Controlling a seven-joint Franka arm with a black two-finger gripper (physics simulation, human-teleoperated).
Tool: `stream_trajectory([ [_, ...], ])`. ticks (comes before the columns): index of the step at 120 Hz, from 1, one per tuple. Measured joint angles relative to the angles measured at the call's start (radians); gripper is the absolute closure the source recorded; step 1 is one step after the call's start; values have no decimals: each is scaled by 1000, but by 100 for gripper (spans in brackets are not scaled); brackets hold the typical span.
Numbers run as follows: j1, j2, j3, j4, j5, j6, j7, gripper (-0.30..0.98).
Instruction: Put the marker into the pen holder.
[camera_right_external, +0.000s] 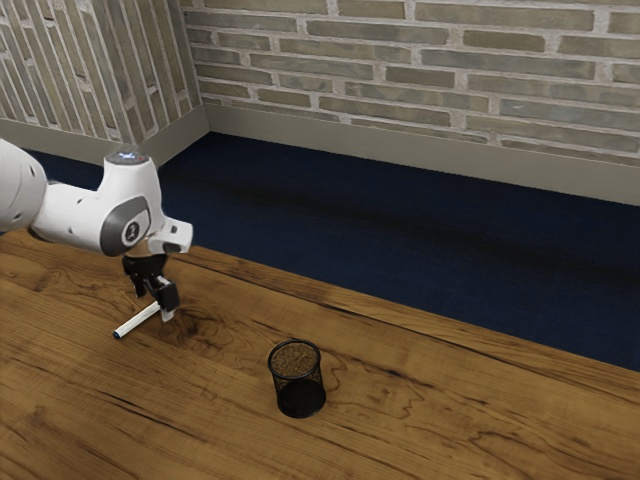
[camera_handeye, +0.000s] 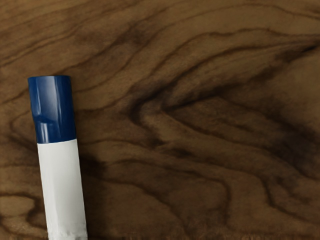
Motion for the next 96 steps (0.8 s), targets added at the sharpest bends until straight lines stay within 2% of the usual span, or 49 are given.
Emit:
stream_trajectory([
  [40, 2, 26, 10, -15, -2, 58, 28, 0],
  [96, 8, 99, 12, 50, -13, 122, 55, 0],
])
